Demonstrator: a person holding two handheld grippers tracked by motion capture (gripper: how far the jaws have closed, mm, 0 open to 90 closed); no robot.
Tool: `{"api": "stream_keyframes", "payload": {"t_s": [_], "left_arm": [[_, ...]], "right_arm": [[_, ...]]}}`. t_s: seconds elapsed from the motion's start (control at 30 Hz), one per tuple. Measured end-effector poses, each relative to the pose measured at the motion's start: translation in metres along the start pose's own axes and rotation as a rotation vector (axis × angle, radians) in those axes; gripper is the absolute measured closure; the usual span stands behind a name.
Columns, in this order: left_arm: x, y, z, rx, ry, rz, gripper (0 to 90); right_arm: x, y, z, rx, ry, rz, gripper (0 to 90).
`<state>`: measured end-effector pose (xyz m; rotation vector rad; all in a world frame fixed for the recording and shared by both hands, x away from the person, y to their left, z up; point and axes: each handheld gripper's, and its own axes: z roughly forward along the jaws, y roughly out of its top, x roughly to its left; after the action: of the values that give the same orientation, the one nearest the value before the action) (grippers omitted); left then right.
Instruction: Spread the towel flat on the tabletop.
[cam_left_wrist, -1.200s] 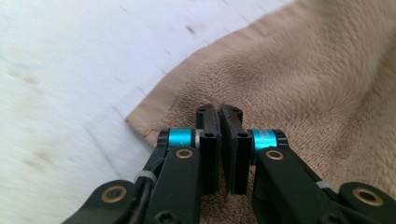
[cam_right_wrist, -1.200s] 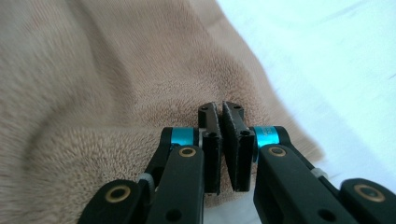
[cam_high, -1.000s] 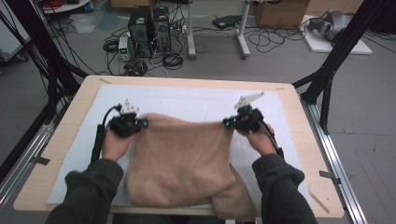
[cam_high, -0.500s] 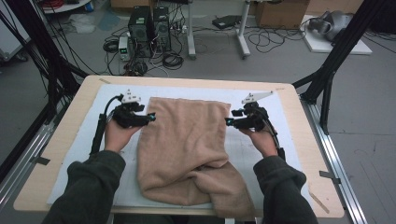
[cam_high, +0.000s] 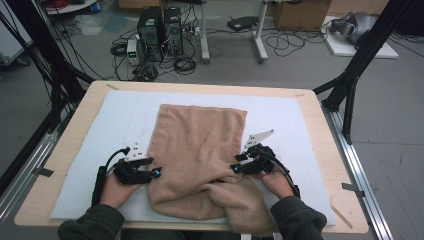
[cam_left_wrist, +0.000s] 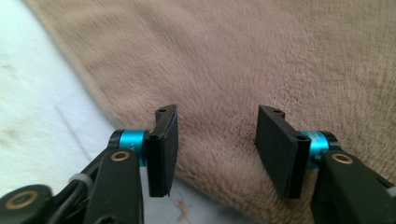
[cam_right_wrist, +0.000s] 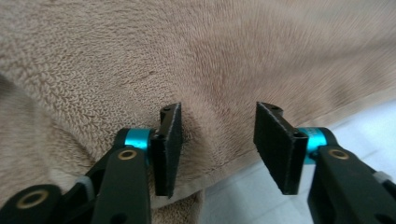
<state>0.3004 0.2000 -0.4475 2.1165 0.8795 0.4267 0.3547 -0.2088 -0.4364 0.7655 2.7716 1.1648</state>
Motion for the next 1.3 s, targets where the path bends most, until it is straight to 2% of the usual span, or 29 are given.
{"api": "stream_keyframes", "payload": {"t_s": [0.13, 0.2, 0.33, 0.37, 0.47, 0.53, 0.57, 0.6, 0.67, 0.7, 0.73, 0.77, 0.8, 0.87, 0.93, 1.0, 1.07, 1.17, 1.23, 1.27, 1.3], "left_arm": [[-0.003, 0.005, 0.002, 0.013, -0.001, 0.008, 79.7], [-0.004, 0.009, 0.002, 0.023, 0.012, 0.016, 84.9], [0.001, 0.023, -0.001, -0.016, 0.064, 0.012, 85.5], [0.004, 0.029, -0.001, -0.043, 0.075, -0.006, 85.5], [0.016, 0.052, 0.005, -0.09, 0.112, -0.036, 85.5], [0.026, 0.066, 0.016, -0.105, 0.142, -0.051, 85.4], [0.03, 0.071, 0.025, -0.095, 0.151, -0.065, 84.7], [0.034, 0.074, 0.034, -0.08, 0.155, -0.065, 84.7], [0.04, 0.074, 0.051, -0.029, 0.151, -0.082, 79.3], [0.042, 0.072, 0.053, -0.022, 0.144, -0.097, 72.0], [0.043, 0.071, 0.053, -0.015, 0.131, -0.111, 68.0], [0.043, 0.069, 0.05, -0.016, 0.124, -0.11, 65.8], [0.043, 0.067, 0.045, -0.029, 0.118, -0.108, 62.6], [0.04, 0.067, 0.032, -0.042, 0.104, -0.101, 59.5], [0.035, 0.063, 0.013, -0.093, 0.1, -0.083, 55.8], [0.031, 0.058, 0.0, -0.116, 0.081, -0.09, 53.9], [0.023, 0.052, -0.011, -0.111, 0.062, -0.078, 52.7], [0.005, 0.038, -0.025, -0.143, 0.029, -0.064, 50.6], [-0.007, 0.027, -0.031, -0.159, -0.003, -0.078, 47.5], [-0.014, 0.021, -0.033, -0.154, -0.011, -0.068, 46.5], [-0.02, 0.015, -0.033, -0.154, -0.031, -0.065, 45.7]], "right_arm": [[-0.002, 0.002, 0.004, 0.005, 0.075, -0.003, 83.1], [-0.002, 0.005, 0.0, 0.019, 0.072, -0.006, 84.9], [-0.009, 0.012, -0.02, -0.008, -0.019, -0.008, 85.7], [-0.013, 0.014, -0.025, -0.015, -0.04, -0.008, 85.8], [-0.028, 0.023, -0.038, -0.041, -0.104, 0.018, 85.9], [-0.042, 0.03, -0.041, -0.047, -0.168, 0.035, 85.9], [-0.052, 0.034, -0.036, -0.041, -0.207, 0.047, 85.8], [-0.052, 0.034, -0.036, -0.041, -0.207, 0.047, 85.8], [-0.061, 0.033, -0.025, 0.002, -0.237, 0.065, 85.0], [-0.066, 0.031, -0.019, 0.006, -0.233, 0.089, 82.7], [-0.068, 0.029, -0.017, 0.002, -0.23, 0.1, 76.6], [-0.07, 0.028, -0.017, -0.001, -0.24, 0.112, 71.3], [-0.07, 0.027, -0.02, -0.014, -0.232, 0.117, 69.5], [-0.066, 0.026, -0.03, -0.045, -0.215, 0.096, 67.7], [-0.056, 0.027, -0.043, -0.077, -0.218, 0.074, 65.6], [-0.042, 0.026, -0.054, -0.112, -0.197, 0.045, 64.3], [-0.023, 0.026, -0.061, -0.131, -0.181, -0.007, 62.2], [0.005, 0.021, -0.062, -0.145, -0.136, -0.071, 62.1], [0.018, 0.016, -0.058, -0.139, -0.096, -0.099, 64.0], [0.027, 0.011, -0.053, -0.12, -0.062, -0.125, 65.0], [0.034, 0.008, -0.048, -0.087, -0.049, -0.146, 65.1]]}}
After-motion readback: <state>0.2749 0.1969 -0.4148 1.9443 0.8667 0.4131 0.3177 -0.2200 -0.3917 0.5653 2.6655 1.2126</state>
